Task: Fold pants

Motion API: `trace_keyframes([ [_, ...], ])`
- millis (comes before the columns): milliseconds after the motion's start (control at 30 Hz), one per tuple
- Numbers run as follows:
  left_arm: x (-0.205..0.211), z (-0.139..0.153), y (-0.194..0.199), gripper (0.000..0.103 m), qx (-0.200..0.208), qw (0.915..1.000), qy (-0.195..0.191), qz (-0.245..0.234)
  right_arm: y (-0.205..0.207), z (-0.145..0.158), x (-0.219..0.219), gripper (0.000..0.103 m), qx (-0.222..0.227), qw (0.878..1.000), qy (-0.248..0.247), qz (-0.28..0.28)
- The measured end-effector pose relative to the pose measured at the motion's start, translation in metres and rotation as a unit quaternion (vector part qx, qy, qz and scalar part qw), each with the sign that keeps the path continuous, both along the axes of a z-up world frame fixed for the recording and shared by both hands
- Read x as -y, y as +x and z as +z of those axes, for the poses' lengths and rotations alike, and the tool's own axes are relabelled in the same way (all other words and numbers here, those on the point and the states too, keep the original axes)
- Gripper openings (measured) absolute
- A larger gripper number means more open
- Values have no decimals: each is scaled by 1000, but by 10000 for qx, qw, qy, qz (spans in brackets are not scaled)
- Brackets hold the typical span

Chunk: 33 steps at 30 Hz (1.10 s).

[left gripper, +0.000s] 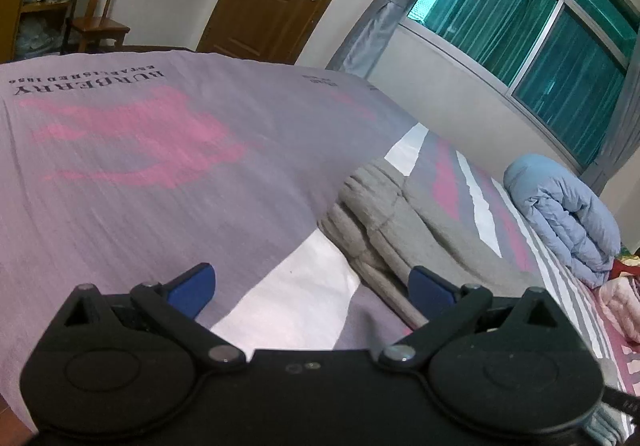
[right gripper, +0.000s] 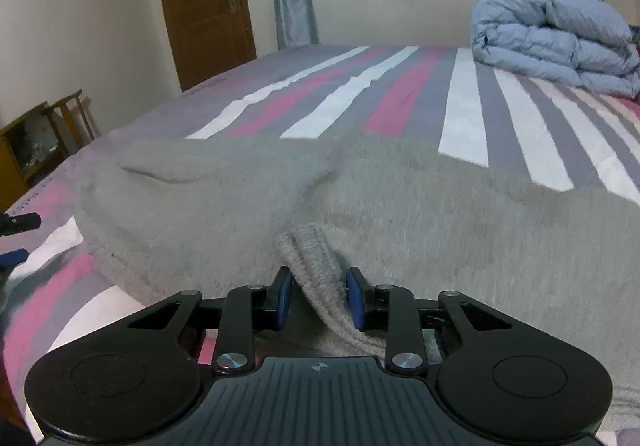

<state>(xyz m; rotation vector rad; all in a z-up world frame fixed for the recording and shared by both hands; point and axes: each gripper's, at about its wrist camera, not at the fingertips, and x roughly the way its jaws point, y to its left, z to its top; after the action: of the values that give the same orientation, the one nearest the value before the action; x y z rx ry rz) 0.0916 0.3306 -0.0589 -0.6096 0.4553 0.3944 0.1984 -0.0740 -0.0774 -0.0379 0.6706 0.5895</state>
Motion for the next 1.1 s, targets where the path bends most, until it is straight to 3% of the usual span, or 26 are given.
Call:
trace_keyframes([
  [133,-1,-2,-3,97,1,10000,8,-30,-24,17,-2,25,784,9969,8,-52],
  [167,0,-2,-3,97,-18,10000,27,-30,-26,13,-5,31,796,9968,-82,23],
  [200,1,-2,-2,97,-42,10000,55,-23,-24,6,-11,42,557,9980,-210,232],
  [233,3,-2,-1,97,-55,10000,67,-13,-24,0,-16,44,287,9980,-287,493],
  [300,5,-1,0,97,-55,10000,66,-9,-37,1,-10,43,495,9962,-73,718],
  [433,8,-2,5,97,-101,9999,119,2,-31,12,23,43,205,9943,821,652],
  [500,9,-2,6,97,-101,9999,101,1,-28,18,35,43,283,9946,925,377],
  [567,9,0,7,97,-58,10000,45,5,-25,27,58,43,414,9920,1144,-335],
  [667,10,3,11,97,-1,10000,12,-19,-29,41,100,43,657,9792,1396,-1316],
  [800,19,2,26,97,25,10000,-15,-67,-32,49,155,42,772,9632,1223,-2267],
  [900,34,-2,40,97,-14,9999,-17,-169,-23,30,174,40,246,9673,868,-2369],
  [967,43,-3,47,97,-101,9996,76,-247,-3,4,171,40,-670,9736,458,-2133],
  [1100,50,-3,52,97,-100,9990,227,-363,-5,29,178,40,83,9753,849,-2038],
])
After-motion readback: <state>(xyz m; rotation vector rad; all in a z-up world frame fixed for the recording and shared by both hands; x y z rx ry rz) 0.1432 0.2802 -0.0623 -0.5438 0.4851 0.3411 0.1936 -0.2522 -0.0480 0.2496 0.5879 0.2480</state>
